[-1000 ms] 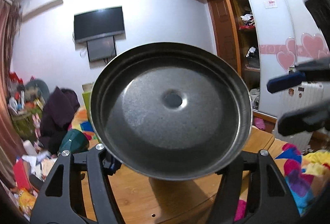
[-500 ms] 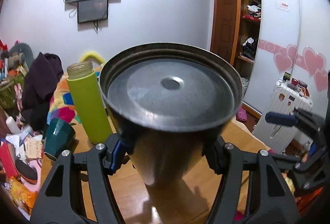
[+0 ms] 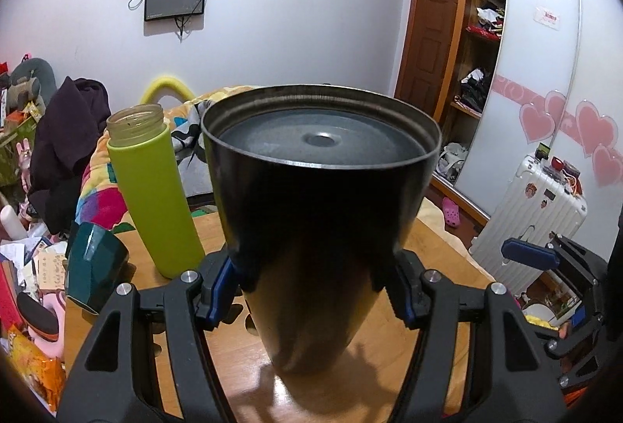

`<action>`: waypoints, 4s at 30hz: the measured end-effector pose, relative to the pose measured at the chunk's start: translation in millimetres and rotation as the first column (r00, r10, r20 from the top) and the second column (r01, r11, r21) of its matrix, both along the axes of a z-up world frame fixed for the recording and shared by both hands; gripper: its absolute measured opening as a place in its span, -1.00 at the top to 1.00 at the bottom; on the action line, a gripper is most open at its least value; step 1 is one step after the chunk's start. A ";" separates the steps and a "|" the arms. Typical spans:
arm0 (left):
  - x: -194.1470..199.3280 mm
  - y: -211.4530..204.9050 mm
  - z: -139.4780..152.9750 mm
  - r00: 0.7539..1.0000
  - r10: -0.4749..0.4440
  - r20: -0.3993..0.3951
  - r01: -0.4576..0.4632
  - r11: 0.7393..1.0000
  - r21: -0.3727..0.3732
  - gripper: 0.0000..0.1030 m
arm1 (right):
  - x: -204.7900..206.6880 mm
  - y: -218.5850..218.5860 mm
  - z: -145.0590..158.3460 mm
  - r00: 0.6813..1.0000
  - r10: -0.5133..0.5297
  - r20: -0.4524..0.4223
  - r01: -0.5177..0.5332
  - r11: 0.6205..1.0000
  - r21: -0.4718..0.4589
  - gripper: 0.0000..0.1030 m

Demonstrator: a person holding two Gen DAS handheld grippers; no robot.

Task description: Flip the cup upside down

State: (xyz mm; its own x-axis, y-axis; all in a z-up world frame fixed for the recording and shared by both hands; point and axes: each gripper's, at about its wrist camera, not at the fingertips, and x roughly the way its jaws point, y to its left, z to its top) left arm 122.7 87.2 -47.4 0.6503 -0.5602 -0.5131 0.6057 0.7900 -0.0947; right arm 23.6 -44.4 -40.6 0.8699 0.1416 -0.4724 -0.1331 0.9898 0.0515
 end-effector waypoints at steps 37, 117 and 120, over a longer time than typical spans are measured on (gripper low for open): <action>-129.1 61.8 14.2 0.917 0.257 0.305 -0.241 0.966 -0.088 -1.00 | -38.5 35.2 45.5 0.979 -0.074 0.188 0.075 0.997 0.002 -1.00; -142.2 68.3 14.8 0.907 0.288 0.307 -0.265 0.957 -0.115 -1.00 | -47.3 45.7 50.6 0.976 -0.064 0.208 0.062 0.998 0.016 -1.00; -141.8 69.0 14.5 0.908 0.287 0.304 -0.264 0.958 -0.116 -1.00 | -47.5 45.2 51.0 0.976 -0.064 0.208 0.062 0.998 0.017 -1.00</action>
State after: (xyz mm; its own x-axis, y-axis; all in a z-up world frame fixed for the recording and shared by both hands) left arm -19.1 156.2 -32.9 0.9050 -0.3627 -0.2221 0.3727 0.9279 0.0033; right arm -24.0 0.8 10.4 0.9563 0.0877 -0.2788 -0.0798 0.9960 0.0397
